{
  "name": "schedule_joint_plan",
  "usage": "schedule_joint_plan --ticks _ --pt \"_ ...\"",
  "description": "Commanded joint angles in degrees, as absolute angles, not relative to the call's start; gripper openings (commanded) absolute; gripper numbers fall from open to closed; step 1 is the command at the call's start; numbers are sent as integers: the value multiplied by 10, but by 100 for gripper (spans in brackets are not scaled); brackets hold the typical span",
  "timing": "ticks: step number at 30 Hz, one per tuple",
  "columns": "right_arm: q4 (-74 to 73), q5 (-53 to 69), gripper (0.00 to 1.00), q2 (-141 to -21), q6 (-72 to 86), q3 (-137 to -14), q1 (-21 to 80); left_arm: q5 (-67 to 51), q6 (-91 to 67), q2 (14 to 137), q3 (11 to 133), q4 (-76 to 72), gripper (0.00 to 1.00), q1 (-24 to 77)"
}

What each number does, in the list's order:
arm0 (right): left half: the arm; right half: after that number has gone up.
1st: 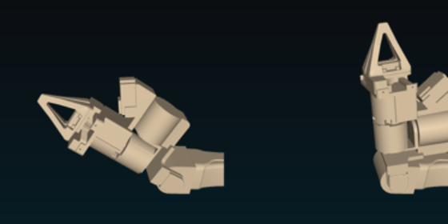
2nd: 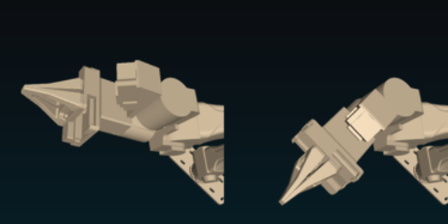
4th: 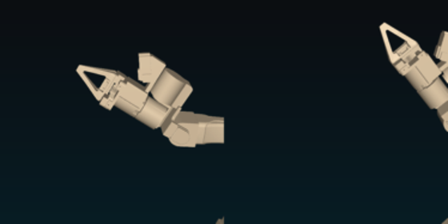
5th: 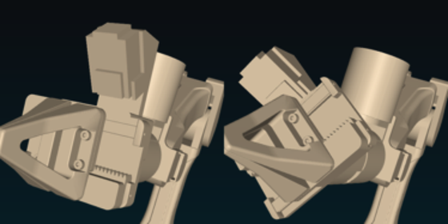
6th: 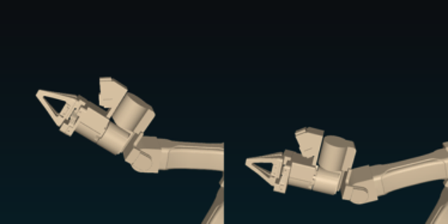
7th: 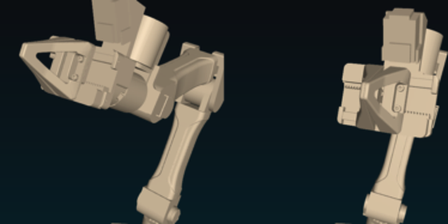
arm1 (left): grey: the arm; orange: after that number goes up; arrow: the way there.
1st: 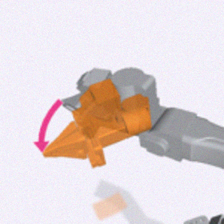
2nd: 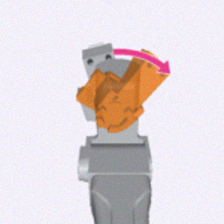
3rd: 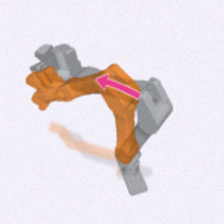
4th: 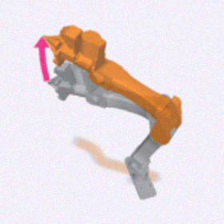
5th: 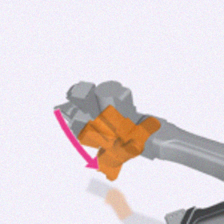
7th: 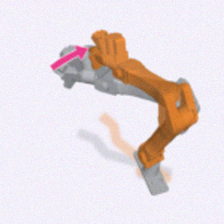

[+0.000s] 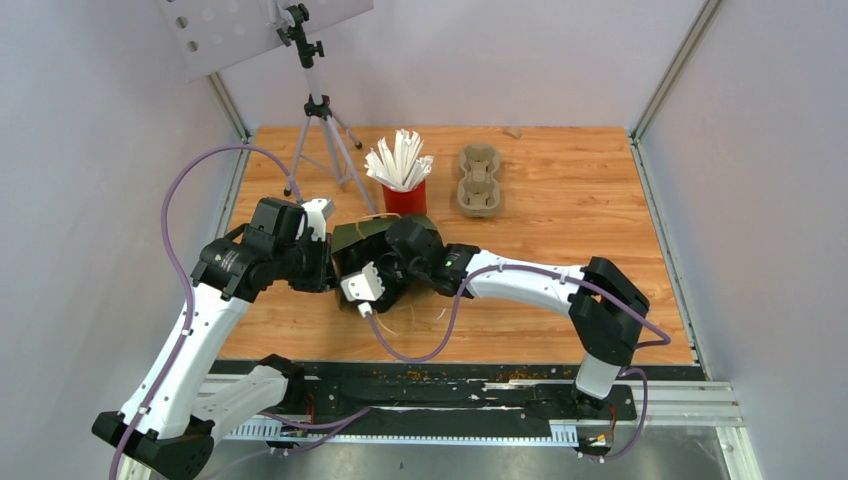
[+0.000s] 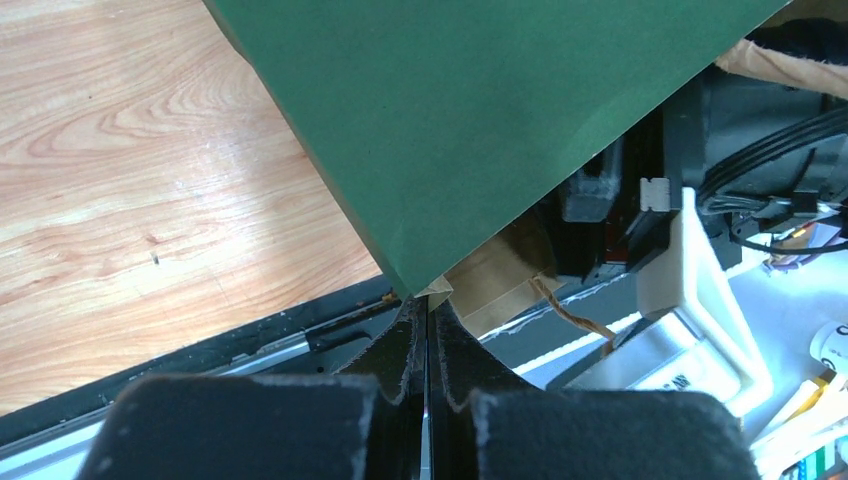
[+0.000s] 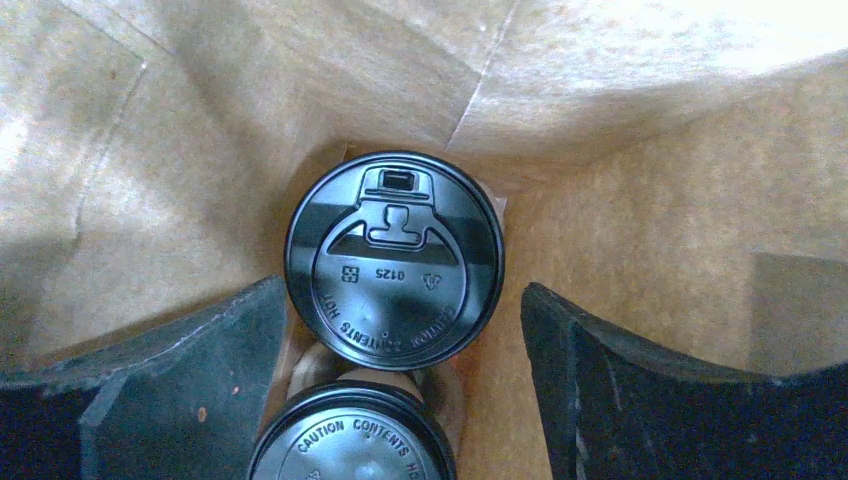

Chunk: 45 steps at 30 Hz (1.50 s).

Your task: Pack the takeout coffee

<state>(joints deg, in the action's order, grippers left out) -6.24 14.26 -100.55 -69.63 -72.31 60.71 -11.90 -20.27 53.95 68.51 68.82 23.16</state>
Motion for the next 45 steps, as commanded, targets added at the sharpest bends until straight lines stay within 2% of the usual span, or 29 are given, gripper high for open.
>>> schedule_joint_plan --ticks 1,10,38,45 --pt "-70 170 85 -961 -669 -748 610 -127 -207 541 701 679 0 230" --pt "-103 167 80 -923 -650 -739 605 -139 -226 540 706 675 0 230" --pt "-194 123 77 -807 -562 -731 603 -185 -313 523 732 656 0 230" --pt "-230 136 70 -813 -523 -770 588 -184 -333 515 730 653 0 230"
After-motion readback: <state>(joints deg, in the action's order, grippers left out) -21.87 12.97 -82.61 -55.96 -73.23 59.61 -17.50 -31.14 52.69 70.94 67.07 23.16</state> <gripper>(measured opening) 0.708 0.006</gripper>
